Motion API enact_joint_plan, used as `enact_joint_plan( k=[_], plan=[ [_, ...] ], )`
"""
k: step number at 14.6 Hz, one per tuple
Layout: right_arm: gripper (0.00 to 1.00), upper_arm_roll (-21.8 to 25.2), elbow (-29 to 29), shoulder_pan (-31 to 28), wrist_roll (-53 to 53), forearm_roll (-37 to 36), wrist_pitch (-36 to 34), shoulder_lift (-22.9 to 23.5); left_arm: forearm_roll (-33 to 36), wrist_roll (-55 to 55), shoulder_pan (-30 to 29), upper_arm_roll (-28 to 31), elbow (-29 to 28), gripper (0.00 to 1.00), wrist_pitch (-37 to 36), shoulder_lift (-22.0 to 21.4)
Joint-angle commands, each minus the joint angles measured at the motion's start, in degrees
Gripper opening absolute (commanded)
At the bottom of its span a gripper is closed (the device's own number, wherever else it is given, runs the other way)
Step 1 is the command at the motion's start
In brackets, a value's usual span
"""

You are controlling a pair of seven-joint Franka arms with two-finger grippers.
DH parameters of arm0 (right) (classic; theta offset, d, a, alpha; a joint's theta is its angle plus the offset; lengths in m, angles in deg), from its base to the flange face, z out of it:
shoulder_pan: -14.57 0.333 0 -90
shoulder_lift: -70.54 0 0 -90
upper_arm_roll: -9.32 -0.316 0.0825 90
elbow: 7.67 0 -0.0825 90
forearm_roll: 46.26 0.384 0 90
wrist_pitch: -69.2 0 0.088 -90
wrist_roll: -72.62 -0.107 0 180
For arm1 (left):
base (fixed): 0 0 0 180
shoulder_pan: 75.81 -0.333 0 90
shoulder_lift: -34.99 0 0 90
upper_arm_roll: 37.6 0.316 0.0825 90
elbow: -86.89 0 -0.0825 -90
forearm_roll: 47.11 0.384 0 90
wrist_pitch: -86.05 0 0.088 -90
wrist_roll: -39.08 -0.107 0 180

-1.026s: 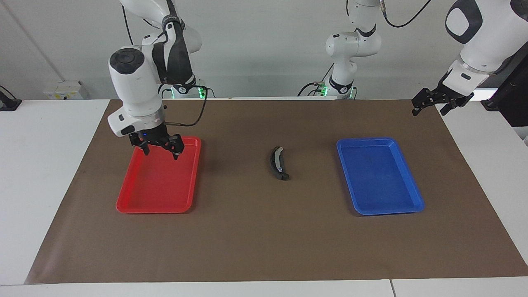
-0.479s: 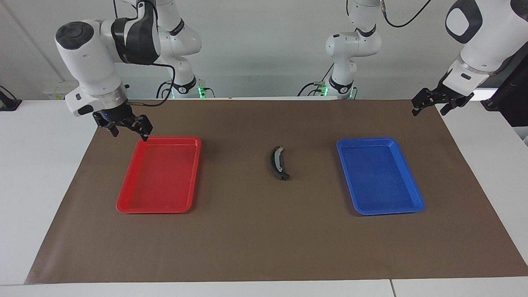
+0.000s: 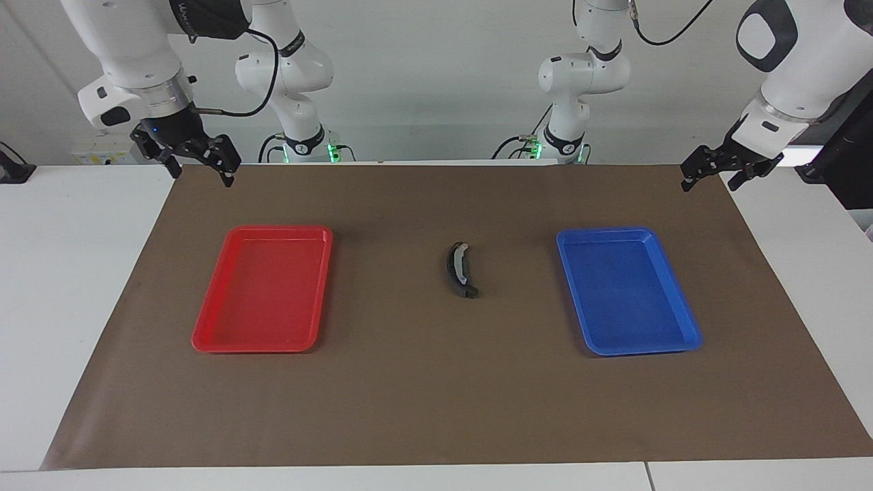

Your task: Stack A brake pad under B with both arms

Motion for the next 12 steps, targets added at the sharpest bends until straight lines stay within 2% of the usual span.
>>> enact_joint_plan(
  k=[1,3,6,12],
  plan=[
    [1.0,-5.95,-1.07,-6.95,0.73,0.92,-0.75,1.33,0.56,-0.26,-0.56,-0.41,-1.14,0.99,0.29,-1.28],
    [1.0,-5.78,-0.62,-6.52,0.64,1.01,-0.4,1.16,0.56,-0.26,-0.56,-0.5,-1.14,0.99,0.29,-1.28],
    [1.0,-2.1,-1.06,-3.1,0.55,1.27,-0.23,1.51,0.56,-0.26,-0.56,-0.41,-1.14,0.99,0.29,-1.28],
    [1.0,0.46,-1.5,-0.81,0.46,2.42,-0.58,1.68,0.56,-0.26,-0.56,-0.5,-1.14,0.99,0.29,-1.28]
  ],
)
